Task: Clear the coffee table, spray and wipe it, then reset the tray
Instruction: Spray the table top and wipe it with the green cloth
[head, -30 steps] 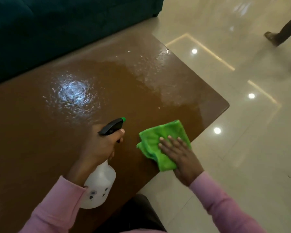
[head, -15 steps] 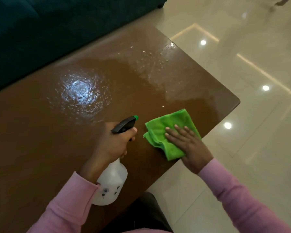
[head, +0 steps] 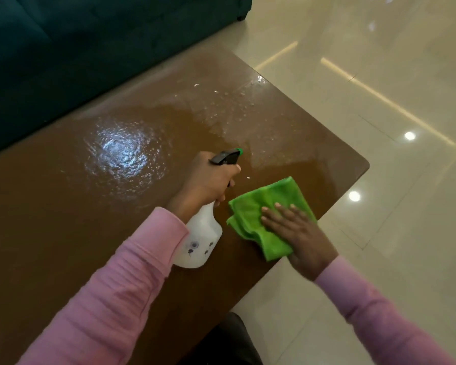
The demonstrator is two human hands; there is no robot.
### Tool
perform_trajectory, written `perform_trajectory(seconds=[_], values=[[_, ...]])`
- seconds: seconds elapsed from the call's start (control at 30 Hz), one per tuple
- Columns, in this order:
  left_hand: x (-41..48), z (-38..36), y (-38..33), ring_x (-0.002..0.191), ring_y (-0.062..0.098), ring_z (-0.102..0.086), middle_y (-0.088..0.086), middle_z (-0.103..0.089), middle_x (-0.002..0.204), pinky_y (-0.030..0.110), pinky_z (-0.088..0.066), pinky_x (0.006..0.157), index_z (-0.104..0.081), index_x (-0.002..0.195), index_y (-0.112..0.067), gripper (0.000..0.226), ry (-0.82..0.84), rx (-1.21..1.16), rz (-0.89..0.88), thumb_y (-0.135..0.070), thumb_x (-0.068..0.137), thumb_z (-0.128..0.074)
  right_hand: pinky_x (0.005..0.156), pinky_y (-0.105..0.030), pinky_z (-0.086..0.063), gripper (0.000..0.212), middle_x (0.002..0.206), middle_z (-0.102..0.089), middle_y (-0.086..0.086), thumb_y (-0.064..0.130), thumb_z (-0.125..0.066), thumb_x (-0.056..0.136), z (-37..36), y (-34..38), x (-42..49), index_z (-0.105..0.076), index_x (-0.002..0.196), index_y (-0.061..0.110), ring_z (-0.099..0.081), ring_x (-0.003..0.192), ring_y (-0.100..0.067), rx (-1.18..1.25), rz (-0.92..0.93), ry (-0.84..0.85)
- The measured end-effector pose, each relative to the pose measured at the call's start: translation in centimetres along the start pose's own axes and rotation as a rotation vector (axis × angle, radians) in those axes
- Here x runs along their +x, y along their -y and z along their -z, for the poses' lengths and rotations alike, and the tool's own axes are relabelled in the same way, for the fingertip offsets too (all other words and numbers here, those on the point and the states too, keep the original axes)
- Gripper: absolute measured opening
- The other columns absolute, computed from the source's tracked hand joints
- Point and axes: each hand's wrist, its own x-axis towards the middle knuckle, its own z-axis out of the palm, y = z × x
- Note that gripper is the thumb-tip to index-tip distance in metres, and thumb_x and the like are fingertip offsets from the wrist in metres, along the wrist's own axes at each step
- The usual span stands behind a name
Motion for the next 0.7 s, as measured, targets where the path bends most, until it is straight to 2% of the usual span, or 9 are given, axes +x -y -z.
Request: perform_trajectory(seconds=[0.07, 0.17, 0.23, 0.3, 0.33, 0.4, 0.5, 0.6, 0.7], values=[[0.2, -0.3, 0.0, 0.042, 0.021, -0.051, 0.017, -0.071, 0.086, 0.033, -0.047, 0.050, -0.064, 0.092, -0.011, 0.012, 0.011, 0.036, -0.021, -0.023, 0.090, -0.063, 0.116, -0.031, -0.011, 0.068, 0.146, -0.041, -0.002, 0.016, -0.038, 0.073, 1.6, -5.1, 0.5, -0.040, 0.142, 0.019, -0.037, 0.136, -0.030, 0.029, -0.146, -0.042], [-0.4, -0.4, 0.7, 0.046, 0.022, -0.054, 0.017, -0.071, 0.086, 0.034, -0.050, 0.051, -0.064, 0.088, -0.014, 0.012, 0.012, 0.048, -0.050, -0.026, 0.091, -0.063, 0.117, -0.034, -0.004, 0.077, 0.152, -0.030, -0.002, 0.011, -0.036, 0.067, 4.3, -11.0, 2.1, -0.036, 0.144, 0.020, -0.024, 0.144, -0.031, 0.091, -0.464, -0.085], [-0.8, -0.3, 1.1, 0.045, 0.021, -0.052, 0.019, -0.070, 0.087, 0.031, -0.047, 0.049, -0.060, 0.082, -0.022, 0.011, 0.022, 0.009, -0.049, -0.024, 0.092, -0.063, 0.118, -0.035, -0.002, 0.078, 0.155, -0.028, -0.001, 0.014, -0.034, 0.067, 5.5, -12.4, 3.8, -0.036, 0.145, 0.020, -0.019, 0.146, -0.028, 0.094, -0.591, -0.096], [-1.0, -0.2, 1.3, 0.045, 0.020, -0.051, 0.019, -0.070, 0.088, 0.029, -0.046, 0.048, -0.055, 0.080, -0.028, 0.015, 0.028, -0.005, -0.052, -0.024, 0.092, -0.062, 0.119, -0.035, -0.002, 0.078, 0.155, -0.028, -0.001, 0.018, -0.034, 0.068, 5.6, -11.6, 5.4, -0.034, 0.146, 0.020, -0.018, 0.146, -0.028, 0.077, -0.639, -0.096], [-1.0, -0.2, 1.4, 0.045, 0.019, -0.051, 0.018, -0.070, 0.088, 0.029, -0.046, 0.047, -0.057, 0.082, -0.028, 0.013, 0.029, -0.010, -0.055, -0.024, 0.092, -0.062, 0.118, -0.035, -0.002, 0.077, 0.155, -0.028, -0.002, 0.019, -0.036, 0.069, 5.1, -10.4, 5.7, -0.032, 0.146, 0.020, -0.019, 0.146, -0.030, 0.056, -0.606, -0.090], [-0.7, -0.1, 1.4, 0.044, 0.020, -0.051, 0.021, -0.070, 0.088, 0.030, -0.045, 0.047, -0.063, 0.090, -0.016, 0.007, 0.033, -0.033, -0.041, -0.023, 0.092, -0.063, 0.117, -0.033, -0.003, 0.077, 0.152, -0.033, -0.004, 0.014, -0.043, 0.069, 3.1, -6.8, 5.1, -0.030, 0.145, 0.020, -0.024, 0.143, -0.034, 0.022, -0.420, -0.070], [0.2, -0.1, 1.0, 0.041, 0.024, -0.048, 0.025, -0.070, 0.086, 0.033, -0.044, 0.049, -0.066, 0.091, -0.003, 0.018, 0.042, -0.044, 0.000, -0.020, 0.089, -0.065, 0.118, -0.035, -0.004, 0.077, 0.152, -0.033, 0.002, 0.019, -0.043, 0.069, 0.6, -1.4, 2.6, -0.033, 0.146, 0.019, -0.022, 0.143, -0.027, -0.022, -0.165, -0.017], [1.7, -0.4, 0.0, 0.040, 0.024, -0.048, 0.022, -0.071, 0.081, 0.033, -0.045, 0.050, -0.062, 0.080, -0.015, 0.008, 0.048, -0.046, 0.009, -0.019, 0.086, -0.067, 0.119, -0.033, 0.000, 0.076, 0.154, -0.028, 0.006, 0.025, -0.038, 0.072, 0.5, -0.3, 1.5, -0.027, 0.148, 0.023, -0.017, 0.145, -0.023, -0.007, -0.168, 0.008], [3.2, -0.5, -1.2, 0.040, 0.022, -0.049, 0.015, -0.066, 0.065, 0.031, -0.045, 0.049, -0.061, 0.083, -0.020, 0.009, 0.031, -0.002, -0.001, -0.021, 0.084, -0.070, 0.119, -0.033, 0.000, 0.076, 0.154, -0.026, 0.007, 0.024, -0.037, 0.073, 0.8, -0.5, 1.6, -0.026, 0.148, 0.024, -0.015, 0.146, -0.022, 0.024, -0.188, 0.025]])
